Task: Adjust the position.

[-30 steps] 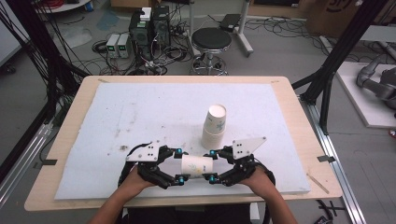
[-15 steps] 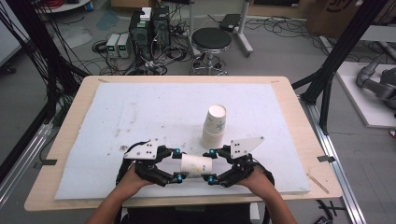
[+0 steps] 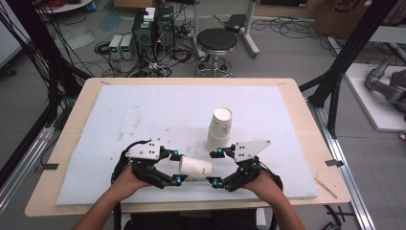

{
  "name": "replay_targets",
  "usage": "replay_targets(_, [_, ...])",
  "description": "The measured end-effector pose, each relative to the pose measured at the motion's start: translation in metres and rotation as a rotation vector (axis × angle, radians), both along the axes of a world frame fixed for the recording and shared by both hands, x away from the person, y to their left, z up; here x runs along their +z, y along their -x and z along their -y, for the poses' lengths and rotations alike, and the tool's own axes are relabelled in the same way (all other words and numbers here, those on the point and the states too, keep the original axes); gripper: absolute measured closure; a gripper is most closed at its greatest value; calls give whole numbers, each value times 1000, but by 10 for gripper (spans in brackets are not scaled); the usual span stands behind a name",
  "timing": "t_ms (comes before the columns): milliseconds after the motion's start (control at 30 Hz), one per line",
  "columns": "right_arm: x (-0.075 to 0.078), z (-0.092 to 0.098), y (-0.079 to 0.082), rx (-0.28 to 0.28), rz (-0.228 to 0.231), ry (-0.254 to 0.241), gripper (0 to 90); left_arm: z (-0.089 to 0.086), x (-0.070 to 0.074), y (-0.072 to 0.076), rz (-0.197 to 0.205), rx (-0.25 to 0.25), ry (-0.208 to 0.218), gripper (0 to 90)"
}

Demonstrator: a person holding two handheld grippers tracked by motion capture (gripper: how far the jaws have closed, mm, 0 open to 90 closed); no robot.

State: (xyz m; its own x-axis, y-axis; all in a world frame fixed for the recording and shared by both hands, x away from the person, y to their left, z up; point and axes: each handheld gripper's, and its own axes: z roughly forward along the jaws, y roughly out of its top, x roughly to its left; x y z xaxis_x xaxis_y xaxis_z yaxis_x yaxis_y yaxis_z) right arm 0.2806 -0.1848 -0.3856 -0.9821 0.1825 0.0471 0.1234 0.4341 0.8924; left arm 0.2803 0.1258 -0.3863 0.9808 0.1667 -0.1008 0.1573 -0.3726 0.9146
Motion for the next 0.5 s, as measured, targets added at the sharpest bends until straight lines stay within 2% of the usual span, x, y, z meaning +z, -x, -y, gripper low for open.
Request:
replay_targets(67, [1,-4,0,-5,11,26,217,1,4,-1,1,-2,-36,345])
replay_targets(100, [1,-4,0,-5,11,26,217,1,4,-1,1,-2,-36,345])
replay_targets(133, [2,-8,0,-2,22,48,217,2,8,-2,5,-9,-70,345])
replay_targets(167, [2,-8,0,-2,22,48,217,2,8,-2,5,-9,-70,345])
replay_targets(267, [5,-15,-1,10,54,109,218,4,15,-4,7,-8,-124,345])
replay_targets(400, [7,-20,-1,19,71,143,218,6,18,-5,9,-11,-147,345])
replay_targets(433, [8,-24,-2,26,79,162,218,8,20,-6,15,-12,-181,345])
replay_targets(500, [10,-27,-2,28,91,188,218,9,21,-6,17,-12,-193,345])
